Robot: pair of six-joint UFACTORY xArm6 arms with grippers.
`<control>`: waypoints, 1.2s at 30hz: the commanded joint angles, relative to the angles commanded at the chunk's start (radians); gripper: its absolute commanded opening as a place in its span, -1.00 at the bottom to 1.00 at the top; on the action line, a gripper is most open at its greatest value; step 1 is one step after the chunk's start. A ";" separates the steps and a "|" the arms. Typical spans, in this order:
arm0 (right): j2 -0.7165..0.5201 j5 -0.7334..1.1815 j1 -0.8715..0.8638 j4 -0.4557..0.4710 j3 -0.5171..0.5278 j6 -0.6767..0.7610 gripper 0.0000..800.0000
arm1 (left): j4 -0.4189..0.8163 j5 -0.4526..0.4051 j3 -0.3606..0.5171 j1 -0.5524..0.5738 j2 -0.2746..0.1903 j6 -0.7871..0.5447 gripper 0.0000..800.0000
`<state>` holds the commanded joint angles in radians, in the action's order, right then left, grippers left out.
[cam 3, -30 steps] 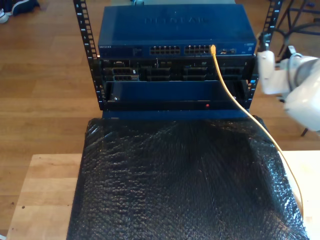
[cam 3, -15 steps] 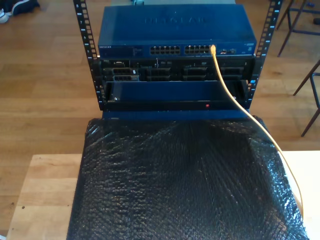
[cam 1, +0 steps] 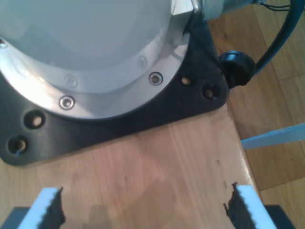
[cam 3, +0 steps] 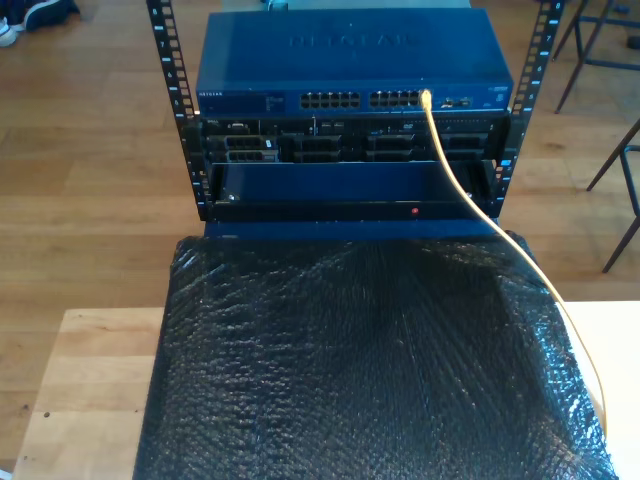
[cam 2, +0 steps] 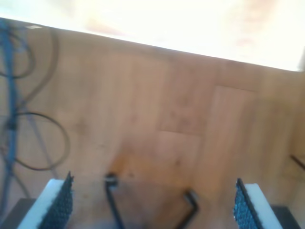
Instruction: Grab the cable and plug it in
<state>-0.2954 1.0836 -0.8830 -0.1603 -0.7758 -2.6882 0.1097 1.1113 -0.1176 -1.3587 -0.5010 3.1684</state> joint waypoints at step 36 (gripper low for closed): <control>-0.353 0.126 -0.535 0.106 0.463 -0.446 0.98 | 0.000 0.000 0.000 0.000 0.000 0.000 1.00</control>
<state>-0.6483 1.2095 -1.4185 -0.0545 -0.3124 -3.1347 0.1097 1.1113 -0.1176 -1.3587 -0.5010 3.1684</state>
